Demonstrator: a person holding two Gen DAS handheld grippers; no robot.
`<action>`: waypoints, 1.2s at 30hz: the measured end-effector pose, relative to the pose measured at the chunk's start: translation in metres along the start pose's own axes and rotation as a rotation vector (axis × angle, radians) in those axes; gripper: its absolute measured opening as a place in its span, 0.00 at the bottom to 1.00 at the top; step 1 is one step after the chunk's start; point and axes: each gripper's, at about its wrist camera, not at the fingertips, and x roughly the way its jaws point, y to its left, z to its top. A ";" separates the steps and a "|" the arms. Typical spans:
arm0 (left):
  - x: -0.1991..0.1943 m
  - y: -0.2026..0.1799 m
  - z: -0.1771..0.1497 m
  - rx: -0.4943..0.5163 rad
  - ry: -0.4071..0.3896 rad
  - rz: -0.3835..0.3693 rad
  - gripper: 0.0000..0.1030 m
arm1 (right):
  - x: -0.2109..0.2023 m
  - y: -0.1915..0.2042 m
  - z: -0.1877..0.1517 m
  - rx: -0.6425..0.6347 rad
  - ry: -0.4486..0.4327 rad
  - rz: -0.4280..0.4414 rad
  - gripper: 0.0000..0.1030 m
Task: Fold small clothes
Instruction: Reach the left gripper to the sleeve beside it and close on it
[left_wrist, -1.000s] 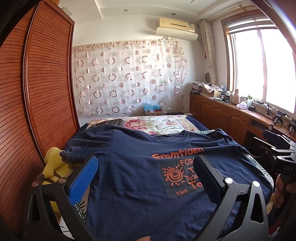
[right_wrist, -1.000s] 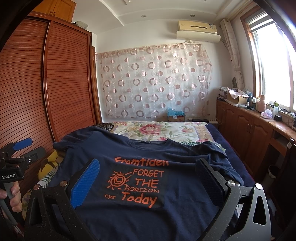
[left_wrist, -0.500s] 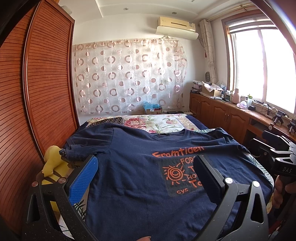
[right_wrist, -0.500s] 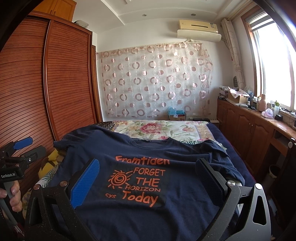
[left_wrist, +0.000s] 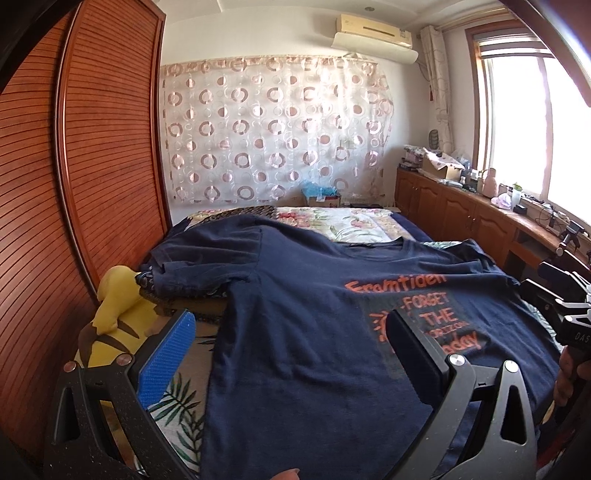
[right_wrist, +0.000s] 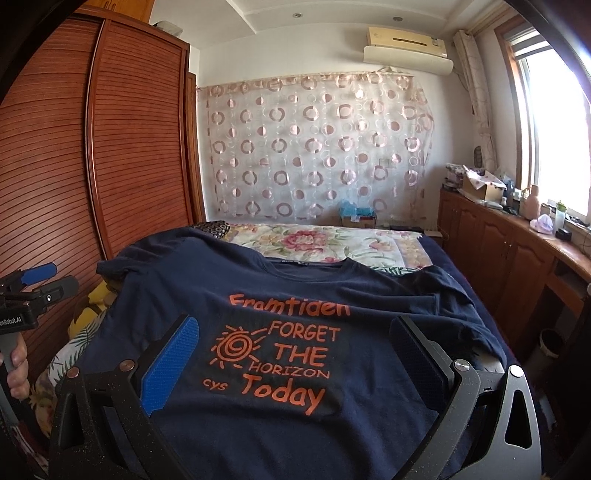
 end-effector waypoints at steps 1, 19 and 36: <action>0.003 0.006 -0.001 -0.001 0.008 0.007 1.00 | 0.002 0.001 0.001 -0.003 0.007 0.004 1.00; 0.065 0.104 0.017 -0.052 0.137 0.019 0.96 | 0.057 0.018 0.008 -0.106 0.094 0.068 1.00; 0.176 0.167 0.055 -0.150 0.372 -0.073 0.46 | 0.063 0.001 0.030 -0.154 0.186 0.225 1.00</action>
